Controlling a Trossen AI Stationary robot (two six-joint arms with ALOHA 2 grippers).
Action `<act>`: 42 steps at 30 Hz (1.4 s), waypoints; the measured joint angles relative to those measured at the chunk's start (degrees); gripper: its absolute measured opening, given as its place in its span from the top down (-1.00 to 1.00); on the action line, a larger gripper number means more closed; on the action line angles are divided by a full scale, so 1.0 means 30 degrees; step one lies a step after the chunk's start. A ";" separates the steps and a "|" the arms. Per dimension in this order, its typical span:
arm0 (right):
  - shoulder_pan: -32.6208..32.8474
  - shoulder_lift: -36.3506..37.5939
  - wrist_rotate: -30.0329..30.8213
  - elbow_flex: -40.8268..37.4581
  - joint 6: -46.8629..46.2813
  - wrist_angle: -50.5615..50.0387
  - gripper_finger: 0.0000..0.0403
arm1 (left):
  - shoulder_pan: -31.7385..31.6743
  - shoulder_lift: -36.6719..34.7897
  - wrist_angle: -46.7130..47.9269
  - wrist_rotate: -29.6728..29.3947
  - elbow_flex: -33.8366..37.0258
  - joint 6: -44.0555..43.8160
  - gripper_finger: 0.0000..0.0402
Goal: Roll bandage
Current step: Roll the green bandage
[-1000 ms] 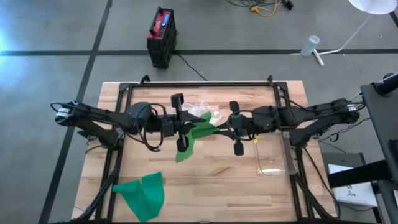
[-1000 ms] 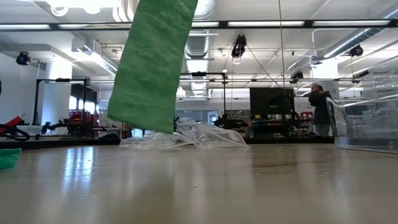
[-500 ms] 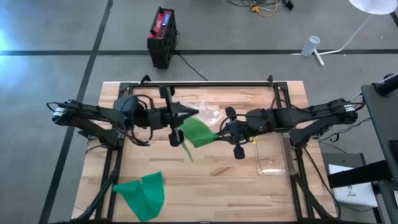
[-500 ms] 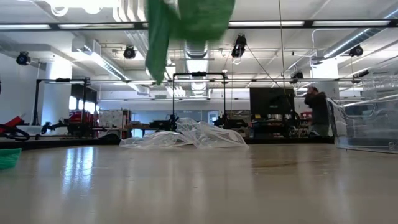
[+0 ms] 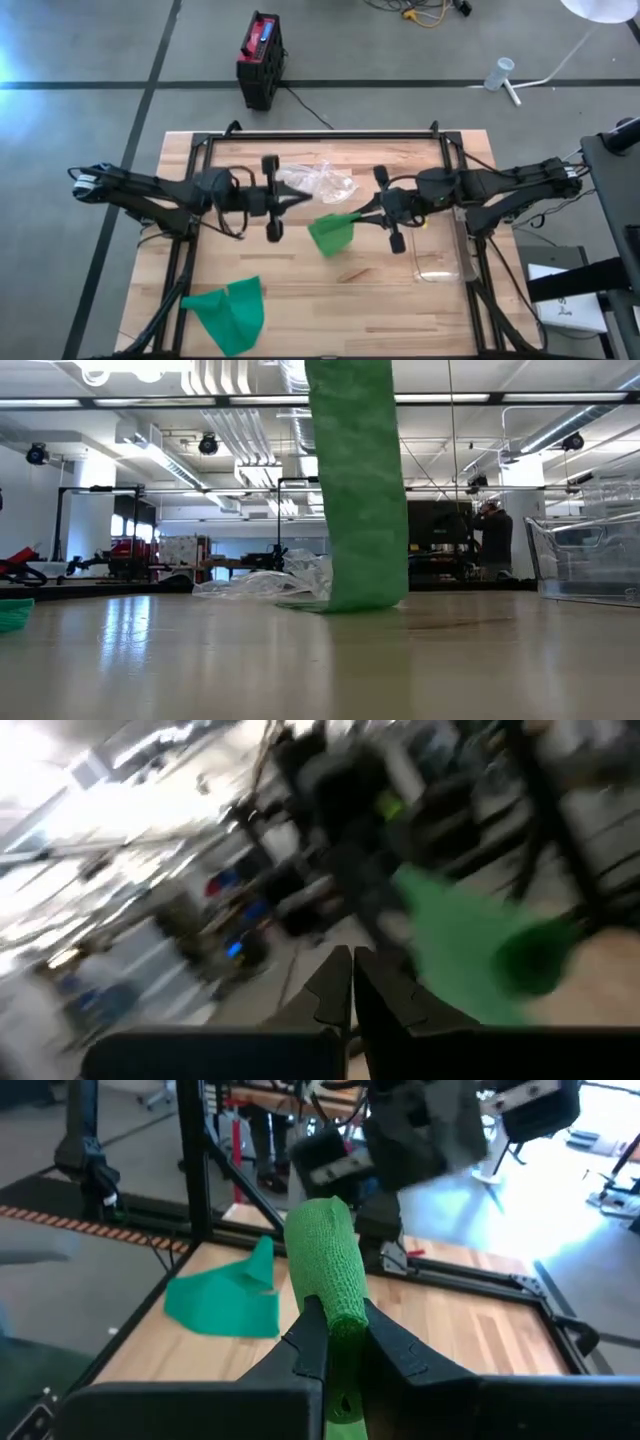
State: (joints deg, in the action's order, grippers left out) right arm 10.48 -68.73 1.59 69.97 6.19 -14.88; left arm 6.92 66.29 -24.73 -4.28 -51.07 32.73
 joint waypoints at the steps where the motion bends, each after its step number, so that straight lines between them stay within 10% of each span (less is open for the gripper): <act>1: -0.0007 -0.0006 0.0014 0.0000 0.0124 0.0031 0.88 | 0.0084 0.0033 -0.0646 0.0290 0.0310 -0.0204 0.92; 17: -0.0040 -0.0244 0.1174 0.0007 0.2160 -0.0453 0.89 | 0.0261 0.2047 0.0277 -0.0223 -0.1282 -0.2728 0.27; 42: -0.0068 -0.0106 0.2534 -0.0257 0.1164 0.2358 0.89 | 0.0392 -0.1428 -0.0366 -0.0229 0.0651 -0.2014 0.17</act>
State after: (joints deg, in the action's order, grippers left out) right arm 10.28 -69.05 9.19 69.20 9.68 -7.81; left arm 8.10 62.01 -25.83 -4.97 -49.11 26.69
